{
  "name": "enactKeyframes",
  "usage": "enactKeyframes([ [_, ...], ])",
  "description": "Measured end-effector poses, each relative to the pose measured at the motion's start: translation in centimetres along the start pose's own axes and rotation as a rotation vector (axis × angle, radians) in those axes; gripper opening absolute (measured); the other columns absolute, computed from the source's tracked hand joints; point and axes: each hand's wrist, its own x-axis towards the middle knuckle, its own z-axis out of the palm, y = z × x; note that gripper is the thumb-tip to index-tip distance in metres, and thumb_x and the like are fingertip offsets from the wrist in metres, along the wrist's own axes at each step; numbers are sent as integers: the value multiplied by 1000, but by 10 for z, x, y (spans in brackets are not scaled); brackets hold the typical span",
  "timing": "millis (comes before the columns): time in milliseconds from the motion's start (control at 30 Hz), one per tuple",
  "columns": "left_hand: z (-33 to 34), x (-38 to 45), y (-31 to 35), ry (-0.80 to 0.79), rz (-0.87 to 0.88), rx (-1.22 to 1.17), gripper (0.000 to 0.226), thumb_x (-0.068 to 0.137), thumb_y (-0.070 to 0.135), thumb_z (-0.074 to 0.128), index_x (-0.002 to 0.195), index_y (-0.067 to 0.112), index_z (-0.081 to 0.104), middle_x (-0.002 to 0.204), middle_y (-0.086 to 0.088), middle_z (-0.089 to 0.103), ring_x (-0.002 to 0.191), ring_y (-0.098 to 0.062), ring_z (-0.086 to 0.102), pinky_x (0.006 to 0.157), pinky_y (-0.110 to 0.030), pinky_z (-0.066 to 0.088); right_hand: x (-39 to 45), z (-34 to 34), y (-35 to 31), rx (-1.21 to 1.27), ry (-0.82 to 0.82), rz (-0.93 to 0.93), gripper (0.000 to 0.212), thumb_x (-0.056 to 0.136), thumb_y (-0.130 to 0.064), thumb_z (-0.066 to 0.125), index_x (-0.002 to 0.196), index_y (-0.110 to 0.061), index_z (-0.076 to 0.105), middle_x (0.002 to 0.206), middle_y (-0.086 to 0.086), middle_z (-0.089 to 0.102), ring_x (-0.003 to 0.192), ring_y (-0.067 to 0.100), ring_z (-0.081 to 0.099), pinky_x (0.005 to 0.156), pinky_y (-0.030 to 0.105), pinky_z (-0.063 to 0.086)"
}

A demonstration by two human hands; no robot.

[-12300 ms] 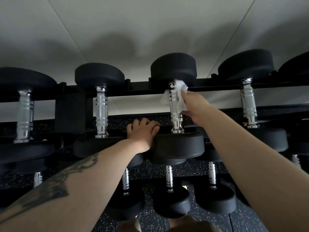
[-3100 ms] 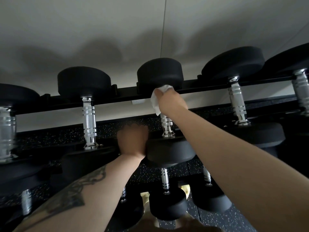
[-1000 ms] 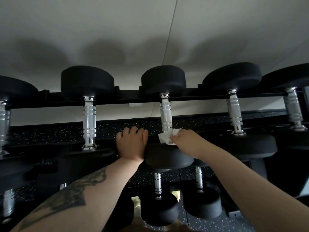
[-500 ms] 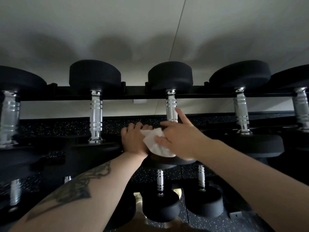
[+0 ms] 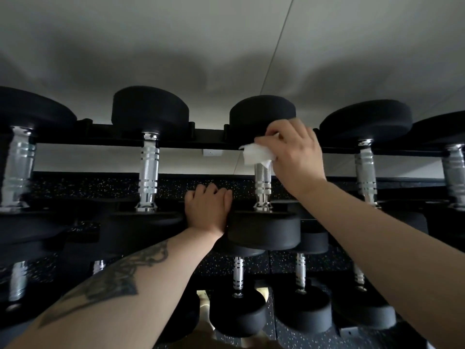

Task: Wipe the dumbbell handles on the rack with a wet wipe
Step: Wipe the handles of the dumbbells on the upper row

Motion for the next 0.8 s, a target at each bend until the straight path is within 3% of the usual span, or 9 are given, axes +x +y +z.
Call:
enactKeyframes([
  [67, 1, 0, -1, 20, 16, -3, 47, 90, 38, 28, 73, 24, 70, 75, 1, 66, 73, -26, 59, 67, -34, 37, -8, 9, -11, 83, 55, 187, 37, 63, 12, 66, 90, -12, 75, 92, 8, 64, 83, 29, 59, 57, 34, 51],
  [133, 1, 0, -1, 18, 24, 5, 47, 90, 38, 27, 76, 24, 70, 77, 0, 66, 74, -26, 59, 70, -33, 31, -22, 15, -22, 170, -49, 329, 40, 69, 8, 63, 103, -12, 72, 104, 11, 62, 93, 32, 59, 57, 37, 54],
  [233, 2, 0, -1, 0, 28, 20, 51, 91, 39, 23, 81, 24, 70, 82, 1, 67, 79, -26, 58, 69, -34, 24, -29, 11, -21, 203, -222, 311, 42, 77, -1, 63, 117, -15, 66, 116, 13, 54, 105, 30, 54, 63, 38, 53],
  [367, 0, -1, 0, -32, 19, -18, 58, 91, 42, 17, 86, 21, 71, 87, -2, 68, 86, -28, 58, 75, -36, 35, -9, 9, -5, 169, -201, 308, 38, 82, -1, 61, 114, -18, 68, 107, 11, 55, 86, 31, 58, 63, 38, 52],
  [500, 0, -1, -2, -41, 43, -25, 67, 88, 44, 6, 98, 23, 69, 97, -2, 66, 95, -28, 55, 78, -37, 31, -16, 14, -27, 422, -34, 809, 26, 86, -8, 57, 105, -19, 72, 95, -1, 64, 78, 17, 59, 69, 28, 50],
  [600, -1, -2, -2, -22, 36, -13, 65, 89, 43, 8, 94, 23, 69, 94, -1, 66, 93, -28, 56, 77, -37, 31, -20, 17, -21, 741, -249, 1276, 15, 89, -6, 50, 85, -6, 65, 70, 6, 59, 62, 20, 57, 53, 26, 46],
  [667, 1, -2, -2, -40, 40, -30, 67, 88, 44, 5, 97, 23, 68, 98, -1, 66, 96, -27, 55, 78, -37, 30, -13, 18, -15, 1123, -326, 1473, 15, 91, -1, 46, 98, -3, 59, 77, 13, 59, 59, 20, 58, 55, 29, 49],
  [733, 0, -1, -2, -34, 30, -57, 71, 87, 45, 3, 99, 22, 68, 101, -2, 66, 99, -28, 54, 80, -38, 30, -11, 20, -10, 1216, -392, 1429, 24, 93, 0, 40, 109, -2, 58, 93, 16, 61, 74, 23, 59, 73, 35, 51],
  [800, -2, -1, -1, -48, 26, -57, 73, 87, 46, 0, 103, 23, 67, 105, -1, 65, 102, -27, 53, 82, -37, 29, -23, 17, -8, 1098, -553, 1282, 25, 92, 1, 40, 106, 0, 61, 98, 17, 64, 87, 27, 61, 87, 37, 50],
])
